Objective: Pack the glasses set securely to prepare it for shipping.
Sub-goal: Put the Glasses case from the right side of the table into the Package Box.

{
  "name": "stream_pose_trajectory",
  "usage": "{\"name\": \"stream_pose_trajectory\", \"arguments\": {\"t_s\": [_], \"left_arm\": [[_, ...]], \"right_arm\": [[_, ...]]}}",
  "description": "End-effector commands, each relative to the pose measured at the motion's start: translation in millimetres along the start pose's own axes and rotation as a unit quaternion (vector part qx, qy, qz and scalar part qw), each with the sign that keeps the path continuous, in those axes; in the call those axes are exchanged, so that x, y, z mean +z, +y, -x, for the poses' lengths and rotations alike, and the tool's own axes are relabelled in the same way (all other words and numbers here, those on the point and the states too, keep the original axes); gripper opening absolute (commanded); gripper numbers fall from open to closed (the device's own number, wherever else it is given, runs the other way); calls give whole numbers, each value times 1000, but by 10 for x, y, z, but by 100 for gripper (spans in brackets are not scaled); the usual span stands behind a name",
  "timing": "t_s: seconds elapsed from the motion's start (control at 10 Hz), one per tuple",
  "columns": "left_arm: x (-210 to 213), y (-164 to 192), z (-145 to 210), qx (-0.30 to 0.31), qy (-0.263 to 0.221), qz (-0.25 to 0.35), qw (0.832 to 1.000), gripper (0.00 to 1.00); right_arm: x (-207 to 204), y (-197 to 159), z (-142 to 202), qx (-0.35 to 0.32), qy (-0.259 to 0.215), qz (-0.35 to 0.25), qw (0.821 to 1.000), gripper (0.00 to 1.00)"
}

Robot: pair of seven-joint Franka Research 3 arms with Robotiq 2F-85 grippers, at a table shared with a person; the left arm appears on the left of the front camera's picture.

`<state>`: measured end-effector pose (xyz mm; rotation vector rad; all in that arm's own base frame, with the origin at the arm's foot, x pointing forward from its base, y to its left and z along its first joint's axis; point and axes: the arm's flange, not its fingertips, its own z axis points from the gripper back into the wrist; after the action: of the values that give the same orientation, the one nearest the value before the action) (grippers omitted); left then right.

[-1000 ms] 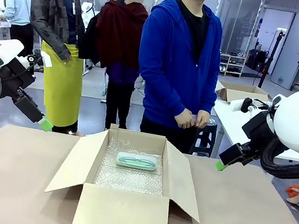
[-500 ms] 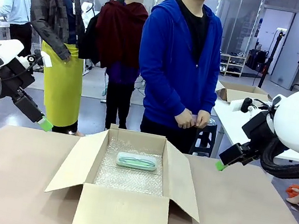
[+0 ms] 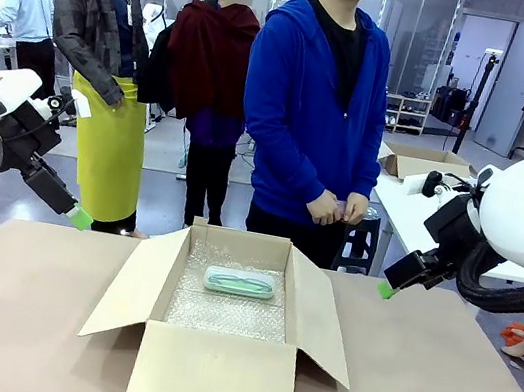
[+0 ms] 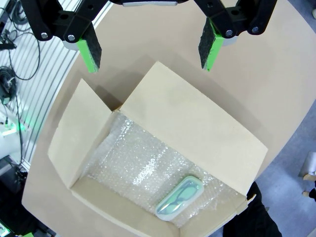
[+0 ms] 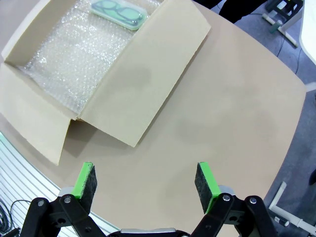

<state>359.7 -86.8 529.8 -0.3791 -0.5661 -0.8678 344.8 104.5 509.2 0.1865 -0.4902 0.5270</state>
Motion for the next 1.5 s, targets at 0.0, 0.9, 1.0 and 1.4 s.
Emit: {"name": "stream_pose_trajectory", "arguments": {"t_s": [0.0, 0.9, 1.0, 1.4], "left_arm": [[25, 20, 10, -8, -3, 8, 1000, 100], [25, 20, 10, -8, -3, 8, 1000, 100], [25, 20, 10, -8, -3, 8, 1000, 100], [25, 20, 10, -8, -3, 8, 1000, 100]], "right_arm": [[0, 16, 20, 0, -5, 3, 1000, 100], [0, 16, 20, 0, -5, 3, 1000, 100], [0, 16, 20, 0, -5, 3, 1000, 100], [0, 16, 20, 0, -5, 3, 1000, 100]]}}
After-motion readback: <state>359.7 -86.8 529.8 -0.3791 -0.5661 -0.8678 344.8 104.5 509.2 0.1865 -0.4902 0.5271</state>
